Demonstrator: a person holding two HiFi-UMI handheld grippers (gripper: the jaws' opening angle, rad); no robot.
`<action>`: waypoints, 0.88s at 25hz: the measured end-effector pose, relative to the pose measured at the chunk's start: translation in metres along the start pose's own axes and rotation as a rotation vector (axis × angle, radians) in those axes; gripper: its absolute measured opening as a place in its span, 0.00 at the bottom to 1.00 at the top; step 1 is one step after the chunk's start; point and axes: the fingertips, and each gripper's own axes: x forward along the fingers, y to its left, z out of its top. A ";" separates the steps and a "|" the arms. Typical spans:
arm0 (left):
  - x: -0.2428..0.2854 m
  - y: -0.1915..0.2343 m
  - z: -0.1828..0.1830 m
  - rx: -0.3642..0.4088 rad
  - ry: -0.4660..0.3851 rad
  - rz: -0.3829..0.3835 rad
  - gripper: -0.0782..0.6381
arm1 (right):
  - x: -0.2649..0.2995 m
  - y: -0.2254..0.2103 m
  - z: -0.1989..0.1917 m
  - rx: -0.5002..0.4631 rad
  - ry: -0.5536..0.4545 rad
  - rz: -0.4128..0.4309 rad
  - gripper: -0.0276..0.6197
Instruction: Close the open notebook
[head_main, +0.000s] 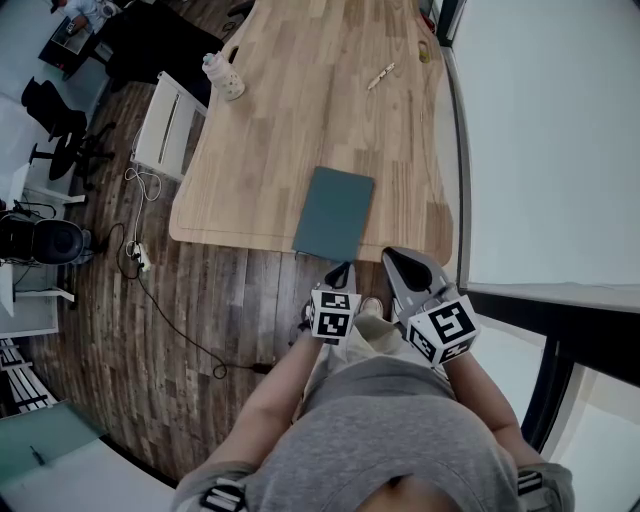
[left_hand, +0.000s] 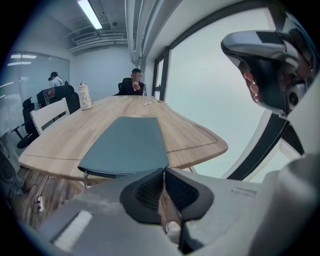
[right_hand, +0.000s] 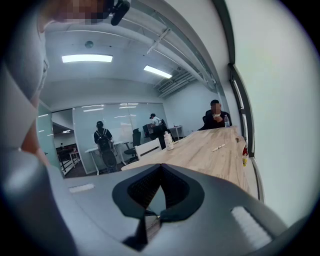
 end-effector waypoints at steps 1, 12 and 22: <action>0.000 0.000 -0.001 -0.004 -0.002 0.003 0.13 | 0.000 0.001 -0.001 0.000 -0.001 0.002 0.04; -0.025 -0.007 0.014 -0.006 -0.088 -0.019 0.13 | -0.003 0.011 -0.012 0.007 0.000 -0.008 0.04; -0.090 -0.009 0.017 -0.051 -0.204 -0.014 0.13 | -0.027 0.058 -0.024 -0.002 -0.001 -0.016 0.04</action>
